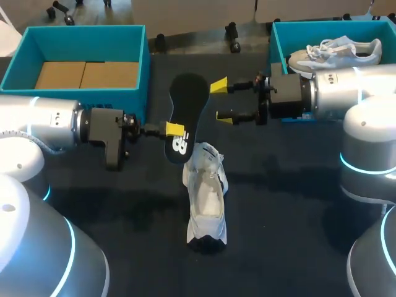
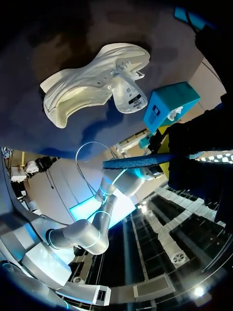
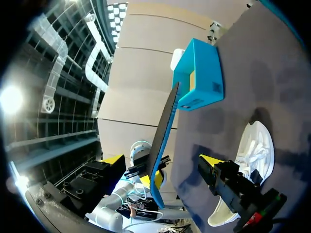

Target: Take the shoe out of the shoebox, open the shoe tongue, remove and reinsert the insole, then place the shoe into the shoebox

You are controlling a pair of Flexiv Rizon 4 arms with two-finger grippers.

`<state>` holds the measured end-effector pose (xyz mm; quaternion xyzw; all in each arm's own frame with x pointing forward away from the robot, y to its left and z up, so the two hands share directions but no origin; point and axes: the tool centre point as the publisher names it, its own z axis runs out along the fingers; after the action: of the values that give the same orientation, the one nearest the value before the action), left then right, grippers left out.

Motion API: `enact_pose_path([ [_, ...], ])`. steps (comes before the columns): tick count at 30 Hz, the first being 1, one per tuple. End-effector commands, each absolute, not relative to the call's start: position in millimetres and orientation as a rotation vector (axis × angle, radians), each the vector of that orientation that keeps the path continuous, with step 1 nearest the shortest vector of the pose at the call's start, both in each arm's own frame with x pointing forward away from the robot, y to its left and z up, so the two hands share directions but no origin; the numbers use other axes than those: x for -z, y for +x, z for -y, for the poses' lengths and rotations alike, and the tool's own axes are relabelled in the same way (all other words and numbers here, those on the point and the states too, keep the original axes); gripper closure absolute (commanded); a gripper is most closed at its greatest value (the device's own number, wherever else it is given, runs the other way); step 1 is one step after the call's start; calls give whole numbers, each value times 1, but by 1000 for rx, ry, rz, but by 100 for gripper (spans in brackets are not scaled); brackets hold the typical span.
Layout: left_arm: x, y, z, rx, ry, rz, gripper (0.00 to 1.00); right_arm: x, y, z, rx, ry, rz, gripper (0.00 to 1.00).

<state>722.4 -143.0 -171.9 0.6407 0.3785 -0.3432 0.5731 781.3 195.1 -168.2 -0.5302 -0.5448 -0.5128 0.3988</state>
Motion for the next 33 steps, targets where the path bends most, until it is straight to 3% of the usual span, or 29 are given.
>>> enact_pose_path([
  [1,172,722,144,803,1498,-888,100,166,788,-202,1290,-1345,1385,0],
  [33,174,736,157,714,1386,-945,100,171,791,-217,1263,-1304,1374,0],
])
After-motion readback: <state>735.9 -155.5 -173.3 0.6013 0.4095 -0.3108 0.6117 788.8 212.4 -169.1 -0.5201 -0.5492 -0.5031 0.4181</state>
